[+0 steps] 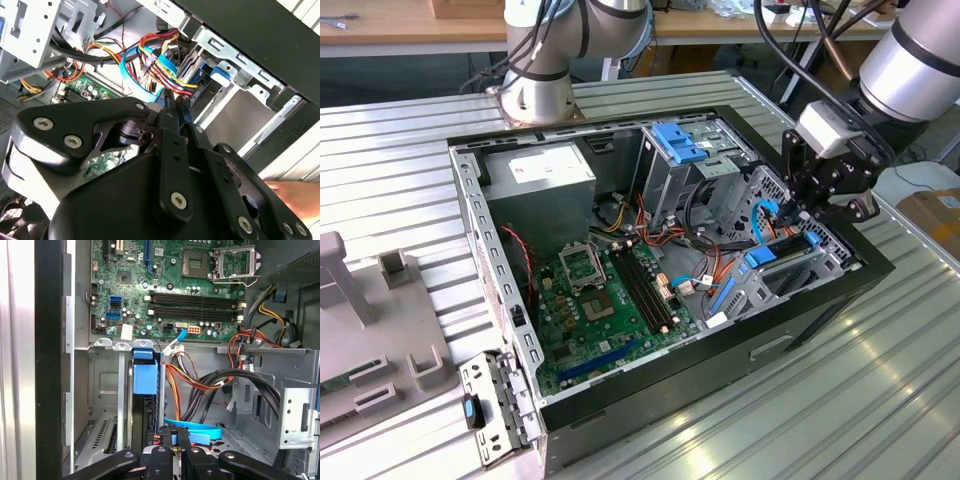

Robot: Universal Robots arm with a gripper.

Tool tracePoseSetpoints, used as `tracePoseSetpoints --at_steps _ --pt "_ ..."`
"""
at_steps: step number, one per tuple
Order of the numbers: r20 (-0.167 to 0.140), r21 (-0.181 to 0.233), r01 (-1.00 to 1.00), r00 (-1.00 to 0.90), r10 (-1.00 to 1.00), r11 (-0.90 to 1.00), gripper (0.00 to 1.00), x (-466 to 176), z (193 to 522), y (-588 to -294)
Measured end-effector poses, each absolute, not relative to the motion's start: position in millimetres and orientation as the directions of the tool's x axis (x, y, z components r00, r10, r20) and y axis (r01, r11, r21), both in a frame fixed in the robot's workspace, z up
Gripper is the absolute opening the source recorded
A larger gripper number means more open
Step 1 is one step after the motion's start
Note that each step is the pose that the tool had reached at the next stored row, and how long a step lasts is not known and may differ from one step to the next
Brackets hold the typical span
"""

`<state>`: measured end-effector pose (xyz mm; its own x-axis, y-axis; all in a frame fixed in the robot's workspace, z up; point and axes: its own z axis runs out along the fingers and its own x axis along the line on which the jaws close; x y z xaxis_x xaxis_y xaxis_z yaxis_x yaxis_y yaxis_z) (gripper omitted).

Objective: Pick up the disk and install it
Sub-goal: 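Insert the second disk wire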

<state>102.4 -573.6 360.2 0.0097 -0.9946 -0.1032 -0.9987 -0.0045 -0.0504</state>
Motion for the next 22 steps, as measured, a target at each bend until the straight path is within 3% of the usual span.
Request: tracePoseSetpoints --at_steps 7,22 --pt "-0.088 -0.067 -0.998 0.012 -0.996 -0.006 0.16 100.1 359.1 -574.8" --pt "-0.087 -0.071 -0.997 0.012 -0.996 -0.006 0.16 94.7 355.9 -586.1"
